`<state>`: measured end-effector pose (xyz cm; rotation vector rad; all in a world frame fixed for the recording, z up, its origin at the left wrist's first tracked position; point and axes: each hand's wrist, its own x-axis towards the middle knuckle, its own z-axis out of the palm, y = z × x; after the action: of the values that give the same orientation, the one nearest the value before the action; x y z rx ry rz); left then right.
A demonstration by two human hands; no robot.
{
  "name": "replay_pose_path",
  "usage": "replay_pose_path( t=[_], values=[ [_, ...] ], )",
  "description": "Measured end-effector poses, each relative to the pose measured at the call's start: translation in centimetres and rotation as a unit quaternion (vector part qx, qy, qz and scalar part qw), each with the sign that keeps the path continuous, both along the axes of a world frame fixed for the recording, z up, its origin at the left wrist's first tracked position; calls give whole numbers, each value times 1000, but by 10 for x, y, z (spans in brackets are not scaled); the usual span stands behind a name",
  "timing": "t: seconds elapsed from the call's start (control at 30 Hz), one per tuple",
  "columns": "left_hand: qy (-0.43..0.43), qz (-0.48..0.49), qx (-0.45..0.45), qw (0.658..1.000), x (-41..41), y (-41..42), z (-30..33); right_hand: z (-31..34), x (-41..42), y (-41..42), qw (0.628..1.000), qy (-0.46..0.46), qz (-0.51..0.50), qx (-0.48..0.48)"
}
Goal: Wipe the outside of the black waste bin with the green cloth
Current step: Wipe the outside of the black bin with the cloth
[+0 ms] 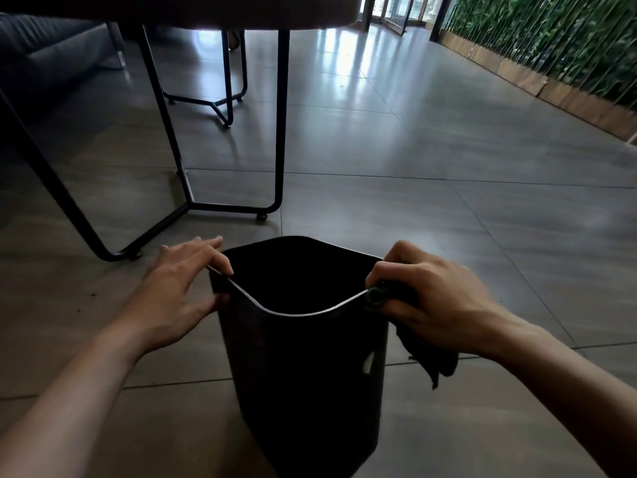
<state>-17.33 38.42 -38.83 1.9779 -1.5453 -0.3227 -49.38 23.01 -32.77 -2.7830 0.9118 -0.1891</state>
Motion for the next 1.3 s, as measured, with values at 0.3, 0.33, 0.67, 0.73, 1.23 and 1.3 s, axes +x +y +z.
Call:
replay_pose_path(
  t=[0.3,0.33,0.67,0.73,1.23,1.3],
  values=[
    [-2,-54,-205,977,-58,-17,44,14,41,21,995,20,-68,-66],
    [-44,-76,-196,977,-66,-18,46,13,47,22,994,22,-77,-72],
    [-152,-69,-51,985,-78,-18,21,-4,60,23,989,-82,-113,-50],
    [-131,-56,-48,989,-72,-16,20,-11,53,26,978,-189,-82,-20],
    [-47,-113,-46,991,-62,-30,22,-119,46,58,930,-155,175,-284],
    [-50,-111,-40,992,-61,-31,23,-125,39,60,928,-99,222,-281]
  ],
)
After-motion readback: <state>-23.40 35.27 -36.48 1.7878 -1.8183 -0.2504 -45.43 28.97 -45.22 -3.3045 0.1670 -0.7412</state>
